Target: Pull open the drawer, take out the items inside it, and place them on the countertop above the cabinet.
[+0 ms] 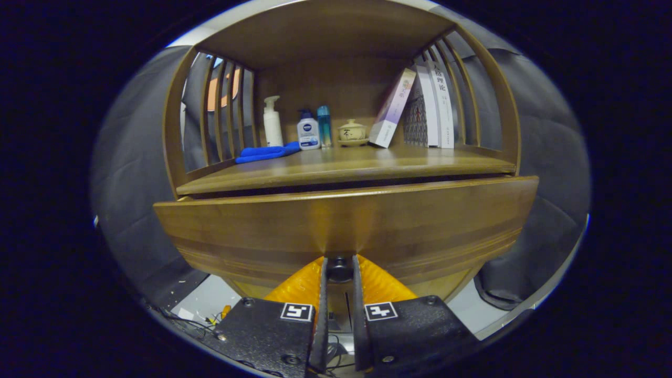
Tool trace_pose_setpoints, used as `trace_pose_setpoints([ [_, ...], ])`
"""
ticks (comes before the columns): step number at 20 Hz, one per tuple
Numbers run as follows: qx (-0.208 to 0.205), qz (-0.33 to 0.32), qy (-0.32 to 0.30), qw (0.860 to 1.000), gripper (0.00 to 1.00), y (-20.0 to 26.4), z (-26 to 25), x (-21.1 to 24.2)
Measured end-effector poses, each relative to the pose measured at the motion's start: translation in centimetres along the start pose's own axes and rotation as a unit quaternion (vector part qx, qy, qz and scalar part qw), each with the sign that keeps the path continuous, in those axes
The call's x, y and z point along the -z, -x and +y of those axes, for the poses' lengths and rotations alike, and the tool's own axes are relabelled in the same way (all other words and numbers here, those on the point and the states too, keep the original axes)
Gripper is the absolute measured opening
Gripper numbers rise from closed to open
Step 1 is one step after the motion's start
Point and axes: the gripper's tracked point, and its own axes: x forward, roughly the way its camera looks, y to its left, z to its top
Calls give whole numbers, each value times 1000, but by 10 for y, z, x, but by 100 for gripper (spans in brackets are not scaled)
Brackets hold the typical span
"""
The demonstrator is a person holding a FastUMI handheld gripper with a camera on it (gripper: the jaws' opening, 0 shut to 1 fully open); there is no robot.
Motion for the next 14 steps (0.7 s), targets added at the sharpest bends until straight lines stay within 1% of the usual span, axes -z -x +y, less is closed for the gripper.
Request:
trace_pose_setpoints([
  [14, -16, 22, 10, 1000, 23, 80, -2, 37],
])
